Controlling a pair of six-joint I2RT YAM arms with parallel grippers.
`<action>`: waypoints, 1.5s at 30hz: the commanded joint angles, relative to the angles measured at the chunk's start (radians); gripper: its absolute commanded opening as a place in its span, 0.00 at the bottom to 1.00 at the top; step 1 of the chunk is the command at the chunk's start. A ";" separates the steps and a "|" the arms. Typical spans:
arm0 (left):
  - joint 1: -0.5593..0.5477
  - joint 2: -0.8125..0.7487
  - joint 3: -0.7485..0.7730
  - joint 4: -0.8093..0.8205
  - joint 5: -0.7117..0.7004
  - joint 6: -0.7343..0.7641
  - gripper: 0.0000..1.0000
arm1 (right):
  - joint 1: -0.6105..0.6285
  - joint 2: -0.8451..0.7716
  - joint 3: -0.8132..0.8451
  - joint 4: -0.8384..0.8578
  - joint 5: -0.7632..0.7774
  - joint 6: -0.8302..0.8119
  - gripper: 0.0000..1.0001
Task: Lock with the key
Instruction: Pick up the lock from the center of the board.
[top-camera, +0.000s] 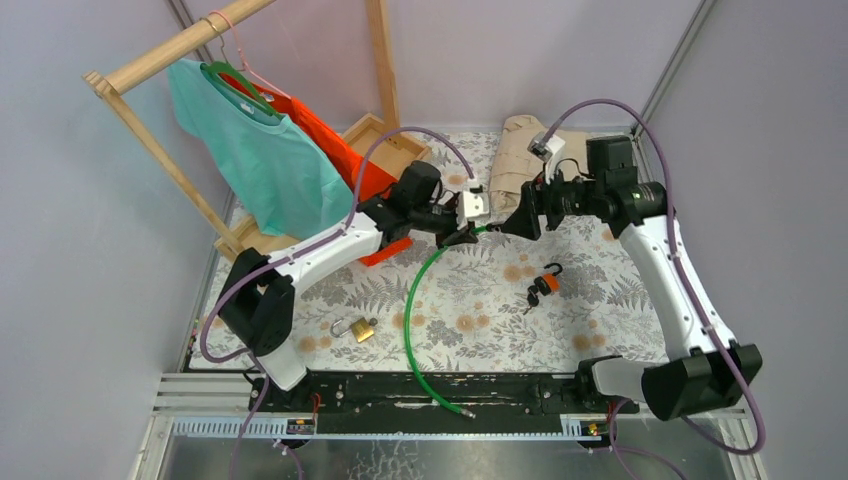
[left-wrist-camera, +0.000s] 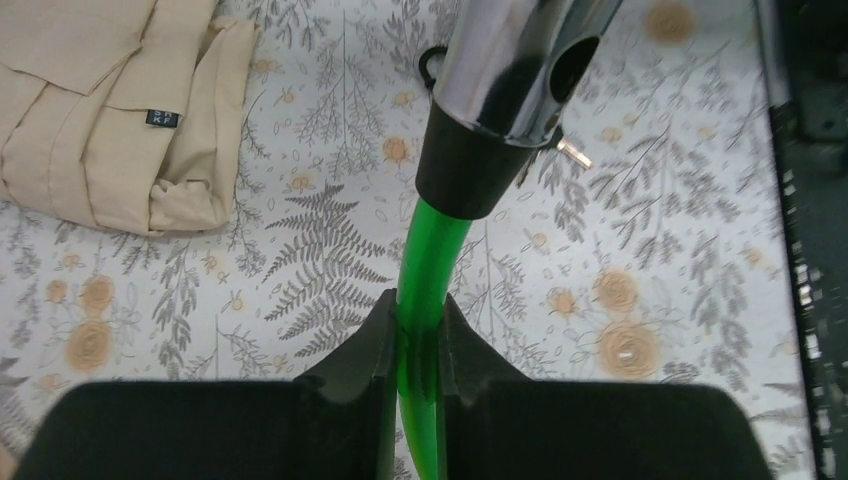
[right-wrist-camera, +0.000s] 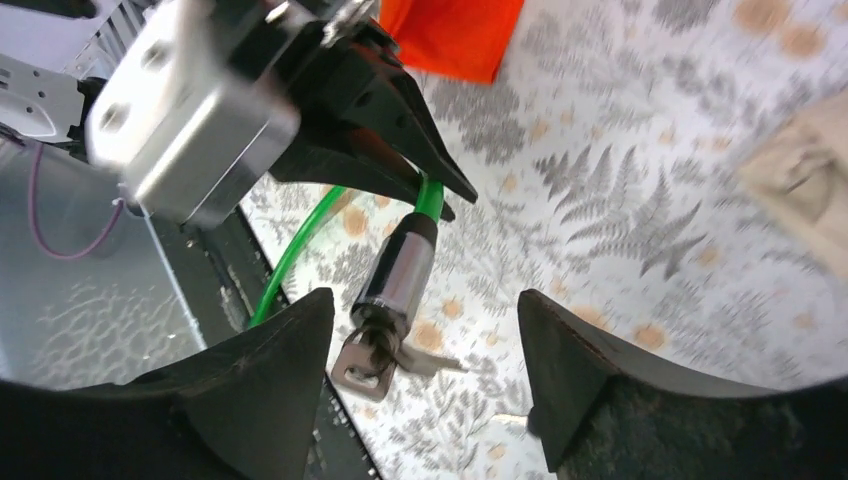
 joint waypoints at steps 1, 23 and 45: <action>0.047 -0.006 0.068 0.056 0.222 -0.203 0.00 | -0.009 -0.085 -0.034 0.193 -0.054 0.013 0.76; 0.102 0.130 -0.048 0.969 0.511 -1.258 0.00 | -0.023 -0.108 -0.361 0.993 -0.298 0.394 0.69; 0.067 0.247 -0.096 1.372 0.540 -1.583 0.00 | -0.022 -0.130 -0.456 1.145 -0.367 0.478 0.26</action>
